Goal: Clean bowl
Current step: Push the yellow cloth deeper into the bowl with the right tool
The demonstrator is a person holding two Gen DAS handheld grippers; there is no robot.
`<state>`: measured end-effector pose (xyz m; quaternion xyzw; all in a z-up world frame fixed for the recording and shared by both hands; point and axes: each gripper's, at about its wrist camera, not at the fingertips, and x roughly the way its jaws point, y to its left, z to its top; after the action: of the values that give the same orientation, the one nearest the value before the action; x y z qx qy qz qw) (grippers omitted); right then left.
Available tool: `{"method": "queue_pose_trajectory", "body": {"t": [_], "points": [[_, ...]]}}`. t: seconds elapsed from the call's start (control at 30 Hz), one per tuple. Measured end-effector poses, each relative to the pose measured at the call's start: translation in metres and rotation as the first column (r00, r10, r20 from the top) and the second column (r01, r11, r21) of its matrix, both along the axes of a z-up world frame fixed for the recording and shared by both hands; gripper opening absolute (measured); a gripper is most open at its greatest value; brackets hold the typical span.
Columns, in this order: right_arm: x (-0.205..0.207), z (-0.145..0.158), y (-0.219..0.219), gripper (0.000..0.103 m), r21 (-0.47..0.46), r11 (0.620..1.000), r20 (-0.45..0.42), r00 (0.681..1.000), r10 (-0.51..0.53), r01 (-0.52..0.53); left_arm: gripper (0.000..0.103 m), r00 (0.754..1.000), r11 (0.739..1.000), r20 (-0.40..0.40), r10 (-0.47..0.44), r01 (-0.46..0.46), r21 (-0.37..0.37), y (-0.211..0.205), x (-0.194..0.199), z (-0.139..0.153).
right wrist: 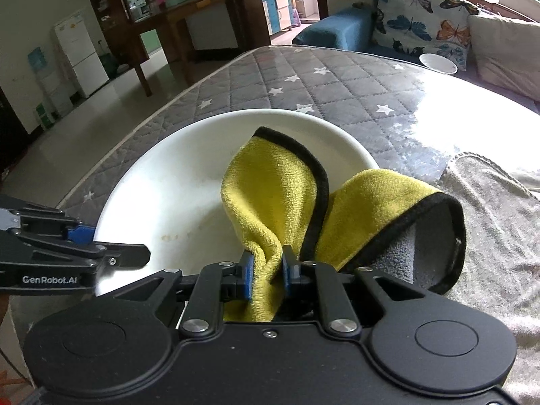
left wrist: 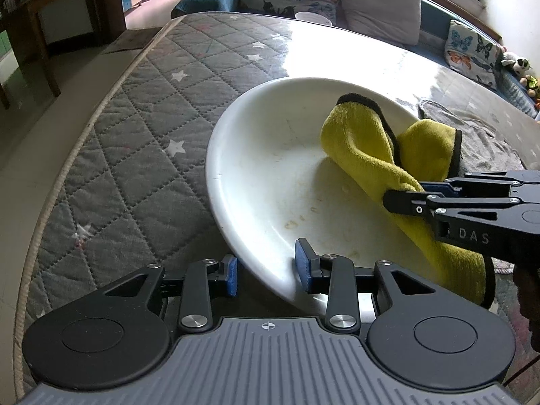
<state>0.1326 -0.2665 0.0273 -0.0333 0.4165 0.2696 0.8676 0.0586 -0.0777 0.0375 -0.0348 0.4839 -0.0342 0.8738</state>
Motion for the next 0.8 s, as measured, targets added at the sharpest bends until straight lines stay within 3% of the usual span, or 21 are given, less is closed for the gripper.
{"method": "queue_pose_trajectory", "body": {"t": [0.8], "points": [[0.015, 0.000, 0.005, 0.016, 0.004, 1.000, 0.015, 1.000, -0.016, 0.016, 0.039, 1.000, 1.000, 0.000, -0.011, 0.011, 0.012, 0.000, 0.001, -0.001]]}}
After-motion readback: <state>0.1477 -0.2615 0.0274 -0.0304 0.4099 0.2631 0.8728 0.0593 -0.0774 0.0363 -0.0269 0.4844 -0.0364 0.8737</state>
